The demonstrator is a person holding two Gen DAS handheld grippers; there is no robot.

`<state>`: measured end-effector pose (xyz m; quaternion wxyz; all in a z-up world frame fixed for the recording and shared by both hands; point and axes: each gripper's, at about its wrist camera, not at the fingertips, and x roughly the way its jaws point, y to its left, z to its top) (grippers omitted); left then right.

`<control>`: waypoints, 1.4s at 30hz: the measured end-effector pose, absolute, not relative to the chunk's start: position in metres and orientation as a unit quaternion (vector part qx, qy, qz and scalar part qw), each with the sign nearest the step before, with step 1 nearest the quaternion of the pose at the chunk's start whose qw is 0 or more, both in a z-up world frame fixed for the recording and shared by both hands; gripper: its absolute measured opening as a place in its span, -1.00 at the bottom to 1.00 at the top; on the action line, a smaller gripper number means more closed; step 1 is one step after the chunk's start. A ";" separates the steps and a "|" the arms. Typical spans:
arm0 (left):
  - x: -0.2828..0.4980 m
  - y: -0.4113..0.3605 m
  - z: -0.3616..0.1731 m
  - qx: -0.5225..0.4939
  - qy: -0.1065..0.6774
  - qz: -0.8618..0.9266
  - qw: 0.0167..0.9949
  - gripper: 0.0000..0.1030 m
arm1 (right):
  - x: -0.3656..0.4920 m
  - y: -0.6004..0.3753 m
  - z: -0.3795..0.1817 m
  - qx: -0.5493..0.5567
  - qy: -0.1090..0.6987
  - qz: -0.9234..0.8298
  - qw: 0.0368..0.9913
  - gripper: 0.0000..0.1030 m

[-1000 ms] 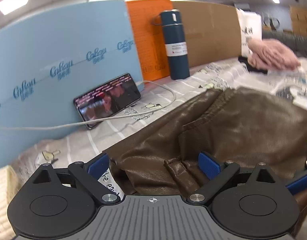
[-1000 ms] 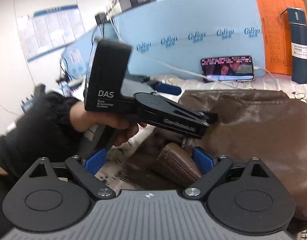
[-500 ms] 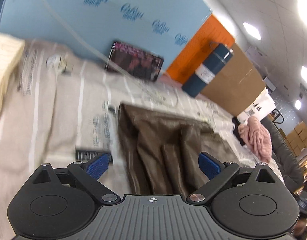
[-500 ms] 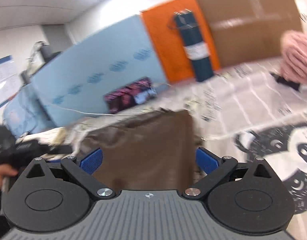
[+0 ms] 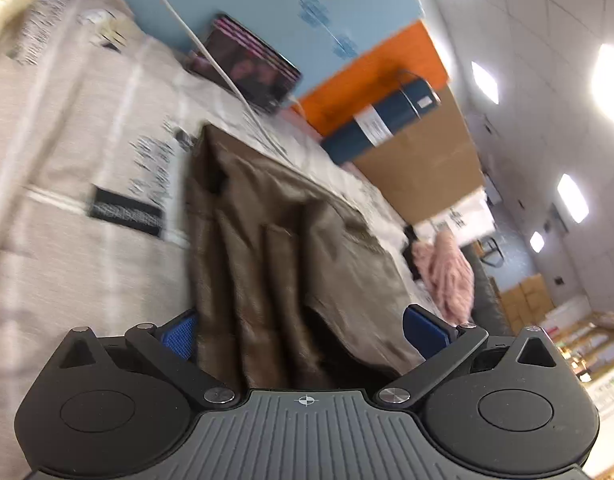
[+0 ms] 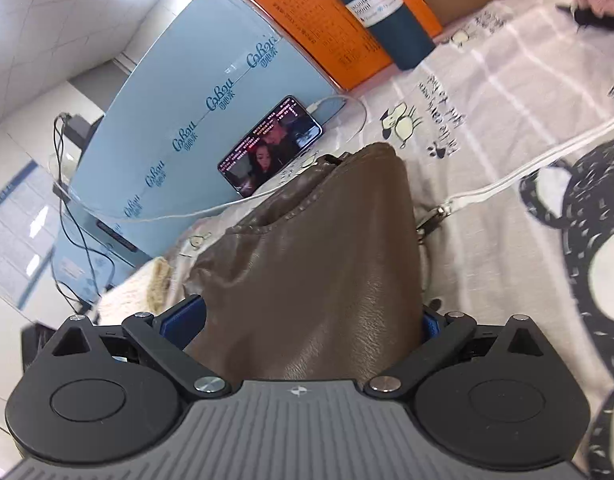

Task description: Fold clothes

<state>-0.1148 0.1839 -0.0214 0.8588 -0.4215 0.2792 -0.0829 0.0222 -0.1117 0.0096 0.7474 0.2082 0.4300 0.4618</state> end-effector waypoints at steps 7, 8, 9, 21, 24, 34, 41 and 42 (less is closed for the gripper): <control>-0.108 0.155 -0.022 -0.388 0.263 -0.083 0.879 0.98 | 0.021 -0.111 0.009 0.224 0.421 0.450 0.755 0.86; -0.107 0.150 -0.021 -0.372 0.266 -0.071 0.887 0.90 | 0.020 -0.111 0.010 0.215 0.419 0.442 0.763 0.82; -0.105 0.144 -0.020 -0.348 0.270 -0.052 0.896 0.67 | 0.019 -0.111 0.011 0.207 0.417 0.434 0.771 0.67; -0.100 0.099 0.015 -0.178 0.219 -0.026 0.959 -0.57 | 0.011 -0.154 0.029 0.214 0.342 0.438 0.803 -0.58; -0.084 0.074 0.028 -0.139 0.201 -0.045 0.969 -0.57 | 0.013 -0.180 0.040 0.227 0.305 0.437 0.815 -0.61; 0.017 -0.019 0.066 -0.057 0.127 -0.130 0.982 -0.57 | 0.054 -0.291 0.067 0.302 0.185 0.354 0.866 -0.61; 0.088 -0.084 0.080 -0.035 0.067 -0.172 0.982 -0.57 | 0.091 -0.348 0.086 0.317 0.093 0.281 0.901 -0.61; 0.097 -0.092 0.081 -0.035 0.061 -0.176 0.982 -0.57 | 0.097 -0.352 0.088 0.317 0.082 0.271 0.905 -0.61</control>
